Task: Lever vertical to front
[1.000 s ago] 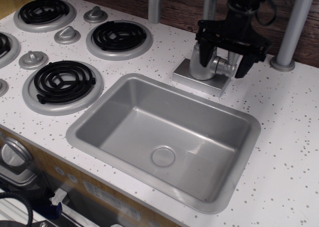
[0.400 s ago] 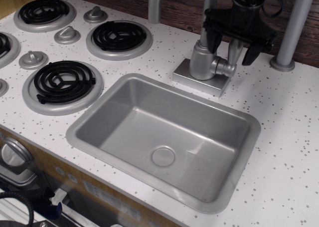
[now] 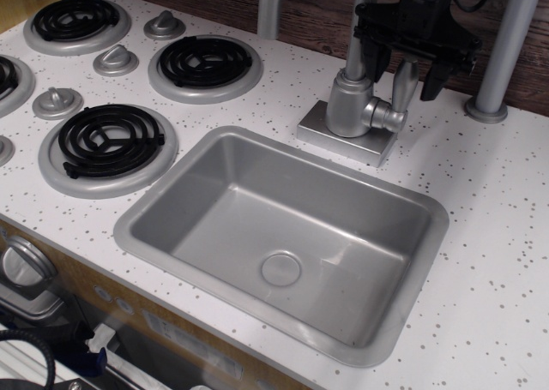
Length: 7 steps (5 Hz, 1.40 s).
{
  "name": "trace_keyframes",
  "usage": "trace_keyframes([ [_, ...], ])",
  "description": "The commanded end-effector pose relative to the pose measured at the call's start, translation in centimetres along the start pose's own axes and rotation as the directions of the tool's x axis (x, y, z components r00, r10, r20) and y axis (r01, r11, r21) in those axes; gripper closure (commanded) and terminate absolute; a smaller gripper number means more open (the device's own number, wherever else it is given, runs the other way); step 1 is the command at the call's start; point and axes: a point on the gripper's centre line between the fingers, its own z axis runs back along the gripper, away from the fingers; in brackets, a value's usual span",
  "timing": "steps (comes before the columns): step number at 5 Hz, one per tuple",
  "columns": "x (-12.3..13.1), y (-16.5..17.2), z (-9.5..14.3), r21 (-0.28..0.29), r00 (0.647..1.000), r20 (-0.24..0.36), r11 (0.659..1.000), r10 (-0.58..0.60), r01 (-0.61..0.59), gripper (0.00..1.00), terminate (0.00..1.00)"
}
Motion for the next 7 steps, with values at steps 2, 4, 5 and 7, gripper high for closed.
trace_keyframes([
  [2,1.3,0.6,1.3,-0.043,0.999,0.021,0.999,0.026,-0.025,1.0,0.0],
  [4,-1.2,-1.0,2.4,-0.056,0.988,-0.09,0.99,0.123,-0.128,1.0,0.0],
  [5,-2.4,-1.6,2.7,-0.047,0.983,-0.091,0.985,0.159,-0.164,1.0,0.0],
  [7,-4.0,-1.7,1.7,-0.098,0.972,-0.11,0.971,0.21,-0.22,0.0,0.0],
])
